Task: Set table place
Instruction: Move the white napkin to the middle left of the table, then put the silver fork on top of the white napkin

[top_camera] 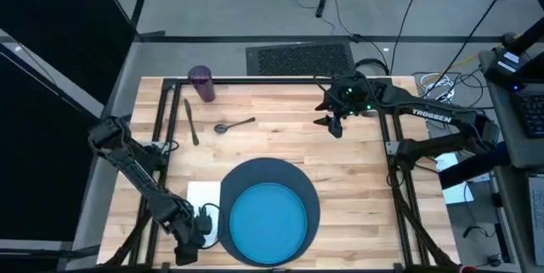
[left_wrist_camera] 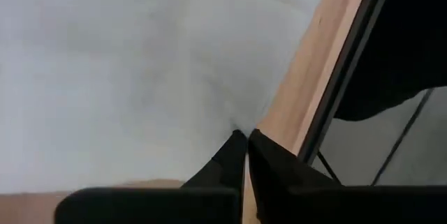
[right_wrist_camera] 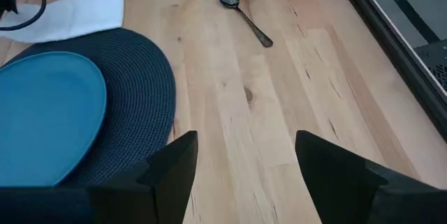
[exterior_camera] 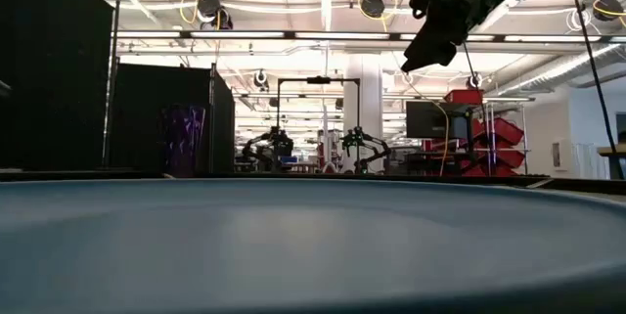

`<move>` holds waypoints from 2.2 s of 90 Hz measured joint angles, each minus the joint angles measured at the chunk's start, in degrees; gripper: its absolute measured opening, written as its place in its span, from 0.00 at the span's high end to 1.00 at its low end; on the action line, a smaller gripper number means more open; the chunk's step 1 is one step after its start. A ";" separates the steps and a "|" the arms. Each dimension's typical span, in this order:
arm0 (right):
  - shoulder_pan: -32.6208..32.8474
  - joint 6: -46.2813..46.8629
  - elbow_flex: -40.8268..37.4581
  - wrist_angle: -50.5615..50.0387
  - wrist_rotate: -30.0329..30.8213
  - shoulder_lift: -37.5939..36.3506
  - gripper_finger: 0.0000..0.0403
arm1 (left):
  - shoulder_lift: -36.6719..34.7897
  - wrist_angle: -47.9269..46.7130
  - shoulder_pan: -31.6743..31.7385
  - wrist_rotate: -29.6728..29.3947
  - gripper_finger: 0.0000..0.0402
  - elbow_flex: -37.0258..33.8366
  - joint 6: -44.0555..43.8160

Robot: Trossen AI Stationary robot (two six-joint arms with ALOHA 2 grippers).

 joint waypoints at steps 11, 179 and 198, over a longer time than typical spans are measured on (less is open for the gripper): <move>0.01 0.01 0.00 0.00 0.00 0.00 0.43 | 0.02 -0.07 0.00 0.56 0.94 0.00 -2.18; -11.09 -2.99 0.00 -13.38 27.46 0.22 0.43 | -11.78 -1.53 51.70 -73.17 0.74 0.73 45.61; -17.44 -2.36 0.00 -18.05 27.36 6.11 0.43 | -7.09 21.70 54.59 -57.89 0.74 -0.27 68.54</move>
